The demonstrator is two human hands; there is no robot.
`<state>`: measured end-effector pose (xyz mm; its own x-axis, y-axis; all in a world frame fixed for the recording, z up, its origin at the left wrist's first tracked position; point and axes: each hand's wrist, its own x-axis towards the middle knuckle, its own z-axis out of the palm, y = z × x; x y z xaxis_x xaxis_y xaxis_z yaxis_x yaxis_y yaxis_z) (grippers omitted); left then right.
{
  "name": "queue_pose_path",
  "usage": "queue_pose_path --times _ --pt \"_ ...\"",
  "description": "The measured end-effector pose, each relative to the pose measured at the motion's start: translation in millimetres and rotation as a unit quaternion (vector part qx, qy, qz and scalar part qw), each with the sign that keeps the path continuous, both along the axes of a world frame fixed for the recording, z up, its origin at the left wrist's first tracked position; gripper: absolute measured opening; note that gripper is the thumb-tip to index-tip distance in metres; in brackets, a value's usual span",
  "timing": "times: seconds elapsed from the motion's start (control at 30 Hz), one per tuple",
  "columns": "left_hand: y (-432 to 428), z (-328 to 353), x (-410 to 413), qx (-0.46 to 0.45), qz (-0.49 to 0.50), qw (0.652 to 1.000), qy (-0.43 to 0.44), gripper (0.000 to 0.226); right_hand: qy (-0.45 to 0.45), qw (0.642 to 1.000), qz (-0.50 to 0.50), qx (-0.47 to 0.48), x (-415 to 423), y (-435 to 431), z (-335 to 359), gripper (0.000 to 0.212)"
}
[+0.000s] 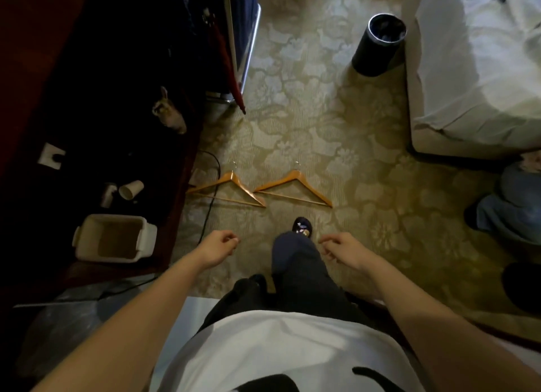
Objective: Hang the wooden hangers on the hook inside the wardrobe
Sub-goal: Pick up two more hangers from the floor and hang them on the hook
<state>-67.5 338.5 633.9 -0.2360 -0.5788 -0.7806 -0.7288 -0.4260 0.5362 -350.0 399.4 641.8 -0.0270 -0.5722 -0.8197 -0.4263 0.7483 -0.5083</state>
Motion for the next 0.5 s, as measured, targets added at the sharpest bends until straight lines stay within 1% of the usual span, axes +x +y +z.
queue_pose_path --times 0.13,0.2,0.3,0.37,0.43,0.5 --pt "-63.3 -3.6 -37.0 -0.014 0.017 1.000 -0.003 0.027 -0.024 1.000 0.013 -0.013 -29.3 -92.5 -4.0 0.030" --pt "-94.3 -10.3 -58.9 -0.022 0.024 0.999 -0.003 0.025 -0.012 0.999 0.037 -0.021 -45.3 -136.8 -11.5 0.029" --pt "-136.0 -28.1 -88.0 -0.032 0.074 0.997 0.012 0.026 0.004 0.996 0.082 -0.020 -65.8 -193.5 -24.9 0.028" --pt "-159.9 -43.6 -102.4 -0.032 0.089 0.995 0.015 0.026 0.017 0.993 0.113 -0.012 -75.8 -225.1 -38.3 0.026" --pt "-179.4 -63.4 -110.6 -0.021 0.103 0.994 0.016 0.020 0.024 0.990 0.139 -0.001 -80.8 -250.5 -57.9 0.023" --pt "-198.7 -89.7 -114.4 -0.018 0.118 0.993 0.011 0.012 0.048 0.980 0.193 0.002 -82.7 -275.0 -82.4 0.021"
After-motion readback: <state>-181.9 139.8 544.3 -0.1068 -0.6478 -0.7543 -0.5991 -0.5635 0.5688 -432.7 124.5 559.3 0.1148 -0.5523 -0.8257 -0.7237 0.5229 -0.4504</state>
